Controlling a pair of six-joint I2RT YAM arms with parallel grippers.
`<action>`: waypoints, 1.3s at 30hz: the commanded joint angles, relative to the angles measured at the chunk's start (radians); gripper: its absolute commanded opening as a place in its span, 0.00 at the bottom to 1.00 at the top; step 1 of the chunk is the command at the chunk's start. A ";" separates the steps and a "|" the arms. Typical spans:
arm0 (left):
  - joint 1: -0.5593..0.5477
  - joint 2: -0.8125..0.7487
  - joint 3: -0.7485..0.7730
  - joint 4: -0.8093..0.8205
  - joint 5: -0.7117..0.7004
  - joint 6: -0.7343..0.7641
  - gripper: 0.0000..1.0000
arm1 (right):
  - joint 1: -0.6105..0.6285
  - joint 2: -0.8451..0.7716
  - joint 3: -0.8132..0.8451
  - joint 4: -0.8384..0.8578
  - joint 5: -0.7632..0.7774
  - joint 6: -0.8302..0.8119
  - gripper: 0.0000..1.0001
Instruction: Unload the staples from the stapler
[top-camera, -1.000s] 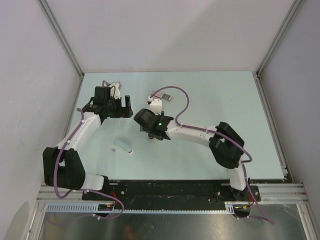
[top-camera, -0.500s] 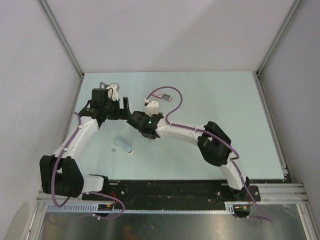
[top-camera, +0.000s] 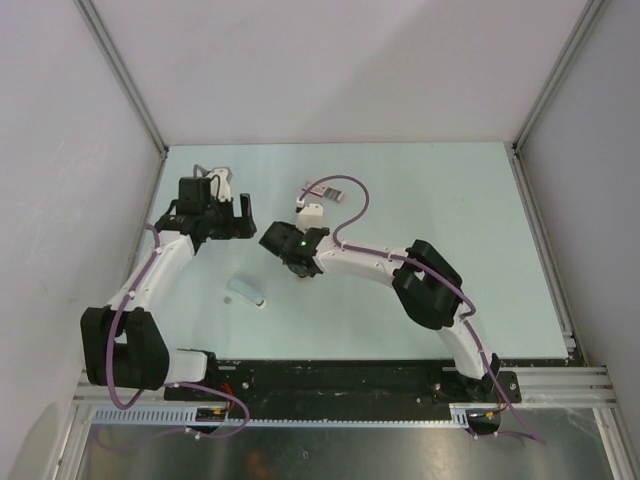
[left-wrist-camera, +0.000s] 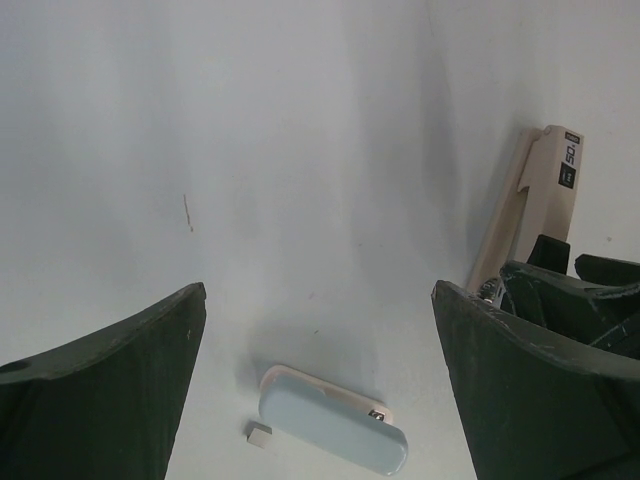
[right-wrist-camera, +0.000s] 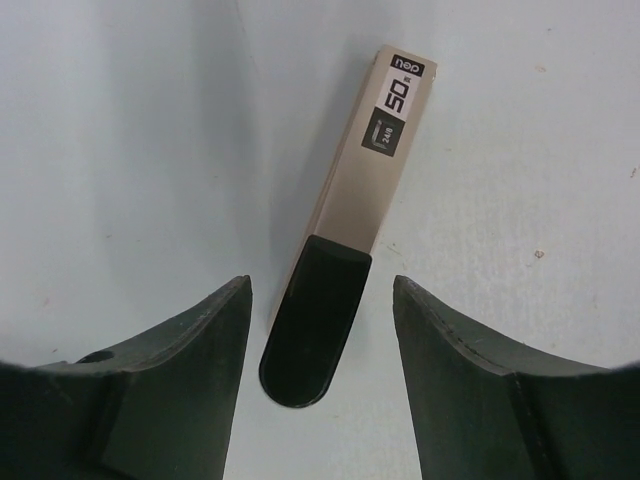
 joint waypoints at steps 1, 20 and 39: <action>0.013 0.007 0.014 0.004 -0.049 0.011 0.99 | -0.018 -0.014 -0.048 0.069 -0.026 0.023 0.63; 0.030 0.006 0.012 -0.004 -0.058 0.009 0.99 | -0.023 -0.049 -0.094 0.148 -0.074 -0.022 0.06; 0.037 0.027 -0.048 0.014 0.697 0.232 0.89 | -0.043 -0.398 -0.414 0.681 -0.178 -0.014 0.00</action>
